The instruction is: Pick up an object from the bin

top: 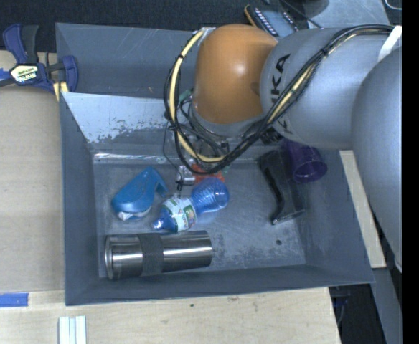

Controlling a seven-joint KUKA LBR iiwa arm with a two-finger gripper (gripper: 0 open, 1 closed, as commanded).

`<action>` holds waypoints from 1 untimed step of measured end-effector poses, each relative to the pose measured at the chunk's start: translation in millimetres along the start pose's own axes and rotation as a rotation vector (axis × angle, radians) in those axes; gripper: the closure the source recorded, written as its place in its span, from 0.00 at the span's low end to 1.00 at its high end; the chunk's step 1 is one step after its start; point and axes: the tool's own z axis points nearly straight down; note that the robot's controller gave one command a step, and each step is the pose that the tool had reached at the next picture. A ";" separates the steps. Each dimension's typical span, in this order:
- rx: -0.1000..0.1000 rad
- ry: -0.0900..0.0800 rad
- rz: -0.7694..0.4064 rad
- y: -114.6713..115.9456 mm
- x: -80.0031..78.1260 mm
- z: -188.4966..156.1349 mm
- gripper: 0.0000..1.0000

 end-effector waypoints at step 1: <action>-0.002 -0.009 0.003 -0.5 -1.8 -5.4 0.00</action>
Offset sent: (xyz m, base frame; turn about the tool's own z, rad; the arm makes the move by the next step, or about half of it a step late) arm 0.0173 -0.0790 -0.0990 -0.1682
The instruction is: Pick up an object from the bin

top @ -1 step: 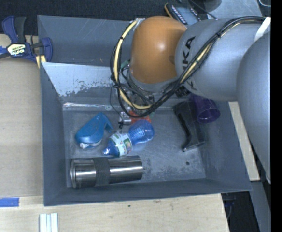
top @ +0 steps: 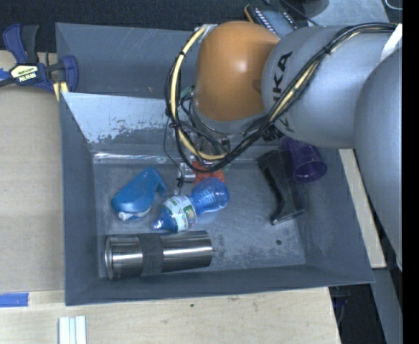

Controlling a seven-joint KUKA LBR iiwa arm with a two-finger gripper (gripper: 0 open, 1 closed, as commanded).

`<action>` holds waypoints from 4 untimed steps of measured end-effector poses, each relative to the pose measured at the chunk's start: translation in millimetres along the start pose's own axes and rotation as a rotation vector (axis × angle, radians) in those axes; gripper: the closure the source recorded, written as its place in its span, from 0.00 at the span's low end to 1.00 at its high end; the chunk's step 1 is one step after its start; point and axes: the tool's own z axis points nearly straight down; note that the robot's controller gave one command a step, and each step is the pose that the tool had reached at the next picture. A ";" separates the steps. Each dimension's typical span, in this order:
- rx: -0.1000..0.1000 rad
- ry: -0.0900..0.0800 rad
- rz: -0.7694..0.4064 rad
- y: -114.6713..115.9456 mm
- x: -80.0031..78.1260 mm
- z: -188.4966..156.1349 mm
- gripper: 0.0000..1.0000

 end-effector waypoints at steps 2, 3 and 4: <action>0.002 -0.015 -0.001 -62.1 22.7 96.1 0.00; 0.001 -0.013 -0.616 -84.8 44.4 102.3 1.00; 0.002 -0.015 -0.614 -85.2 43.5 101.7 1.00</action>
Offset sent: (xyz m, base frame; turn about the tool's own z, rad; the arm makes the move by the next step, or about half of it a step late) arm -0.0279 -0.0598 -0.1044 -0.0016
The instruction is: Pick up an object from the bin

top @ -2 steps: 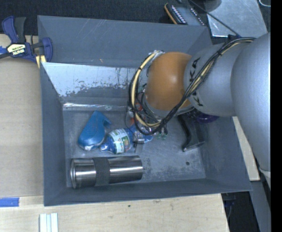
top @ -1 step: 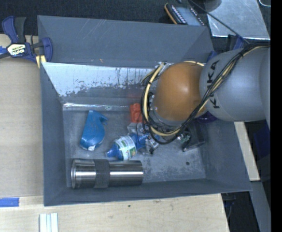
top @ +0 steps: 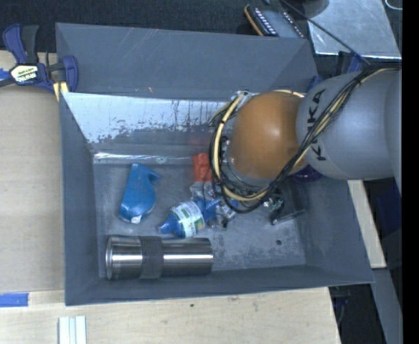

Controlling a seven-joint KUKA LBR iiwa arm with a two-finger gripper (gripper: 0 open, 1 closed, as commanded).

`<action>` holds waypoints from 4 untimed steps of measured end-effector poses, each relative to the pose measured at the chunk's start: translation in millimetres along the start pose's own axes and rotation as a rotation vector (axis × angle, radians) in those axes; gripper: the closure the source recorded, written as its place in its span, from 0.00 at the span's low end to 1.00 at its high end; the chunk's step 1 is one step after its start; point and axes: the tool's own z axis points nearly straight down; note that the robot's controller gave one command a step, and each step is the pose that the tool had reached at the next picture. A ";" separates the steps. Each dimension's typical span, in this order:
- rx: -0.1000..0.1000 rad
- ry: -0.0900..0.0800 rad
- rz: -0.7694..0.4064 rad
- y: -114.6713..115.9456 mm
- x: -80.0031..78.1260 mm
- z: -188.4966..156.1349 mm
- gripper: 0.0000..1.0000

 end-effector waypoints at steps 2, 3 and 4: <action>-0.001 0.004 -0.009 1.8 -2.9 -6.2 1.00; 0.003 -0.007 -0.106 -20.0 2.2 1.6 1.00; 0.002 -0.006 -0.105 -20.1 2.2 1.5 1.00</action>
Offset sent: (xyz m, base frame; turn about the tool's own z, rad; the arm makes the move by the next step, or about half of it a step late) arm 0.0311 0.0559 0.1026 -0.1209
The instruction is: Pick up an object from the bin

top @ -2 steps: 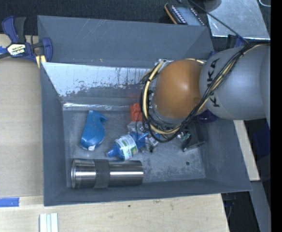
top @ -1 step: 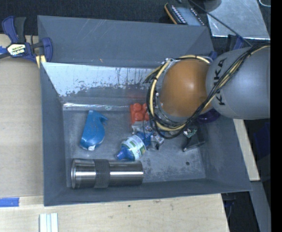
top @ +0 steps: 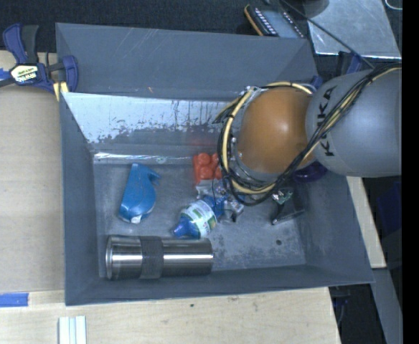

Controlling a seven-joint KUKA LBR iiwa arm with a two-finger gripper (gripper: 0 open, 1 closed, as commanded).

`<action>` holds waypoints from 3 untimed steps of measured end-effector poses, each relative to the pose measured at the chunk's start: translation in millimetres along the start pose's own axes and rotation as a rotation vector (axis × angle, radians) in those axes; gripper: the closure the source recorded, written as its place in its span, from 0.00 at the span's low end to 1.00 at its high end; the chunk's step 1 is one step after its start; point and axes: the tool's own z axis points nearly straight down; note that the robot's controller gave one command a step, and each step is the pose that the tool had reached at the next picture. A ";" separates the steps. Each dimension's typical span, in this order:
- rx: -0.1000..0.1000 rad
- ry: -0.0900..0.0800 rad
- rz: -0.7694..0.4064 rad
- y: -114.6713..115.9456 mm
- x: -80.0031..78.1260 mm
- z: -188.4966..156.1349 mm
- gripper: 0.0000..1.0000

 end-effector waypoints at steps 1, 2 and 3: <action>0.000 0.000 0.000 -0.1 0.1 -0.1 1.00; 0.000 0.001 0.000 -0.1 0.1 -0.1 1.00; 0.000 0.001 0.001 -0.2 0.1 -0.1 1.00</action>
Offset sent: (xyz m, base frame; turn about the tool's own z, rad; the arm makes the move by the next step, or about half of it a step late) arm 0.0000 0.0000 0.0000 0.0000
